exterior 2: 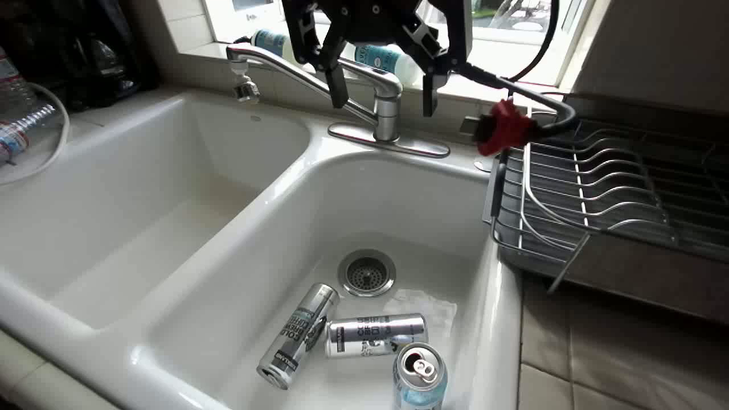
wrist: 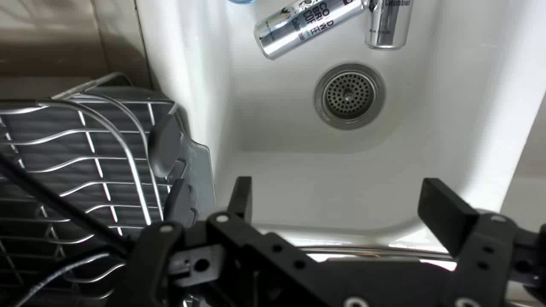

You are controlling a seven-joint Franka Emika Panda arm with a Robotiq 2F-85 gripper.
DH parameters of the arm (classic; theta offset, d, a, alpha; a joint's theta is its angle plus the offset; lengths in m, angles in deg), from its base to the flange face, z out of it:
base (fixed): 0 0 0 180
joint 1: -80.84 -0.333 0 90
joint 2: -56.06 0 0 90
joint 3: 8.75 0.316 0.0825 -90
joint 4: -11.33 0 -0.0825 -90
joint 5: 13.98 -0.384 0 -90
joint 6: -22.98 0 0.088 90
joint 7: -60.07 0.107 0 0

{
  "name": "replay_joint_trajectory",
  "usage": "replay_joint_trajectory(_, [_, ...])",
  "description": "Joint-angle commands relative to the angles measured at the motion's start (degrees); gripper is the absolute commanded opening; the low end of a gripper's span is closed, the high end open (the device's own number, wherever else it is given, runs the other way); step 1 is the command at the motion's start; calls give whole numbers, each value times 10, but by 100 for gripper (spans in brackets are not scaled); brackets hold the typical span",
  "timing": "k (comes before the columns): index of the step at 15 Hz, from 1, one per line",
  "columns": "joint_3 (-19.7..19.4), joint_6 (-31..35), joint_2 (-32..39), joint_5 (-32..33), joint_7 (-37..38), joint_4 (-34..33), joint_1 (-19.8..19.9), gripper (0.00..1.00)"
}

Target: Place the soap dispensers right side up

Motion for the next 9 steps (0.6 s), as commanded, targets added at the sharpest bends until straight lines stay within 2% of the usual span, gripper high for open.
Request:
replay_joint_trajectory(1, [1,-2,0,-1,-1,-1,1,100])
replay_joint_trajectory(5, [1,-2,0,-1,-1,-1,1,100])
replay_joint_trajectory(6, [19,-18,13,29,7,-19,4,100])
replay_joint_trajectory(9, [66,-44,35,67,1,-59,-23,100])
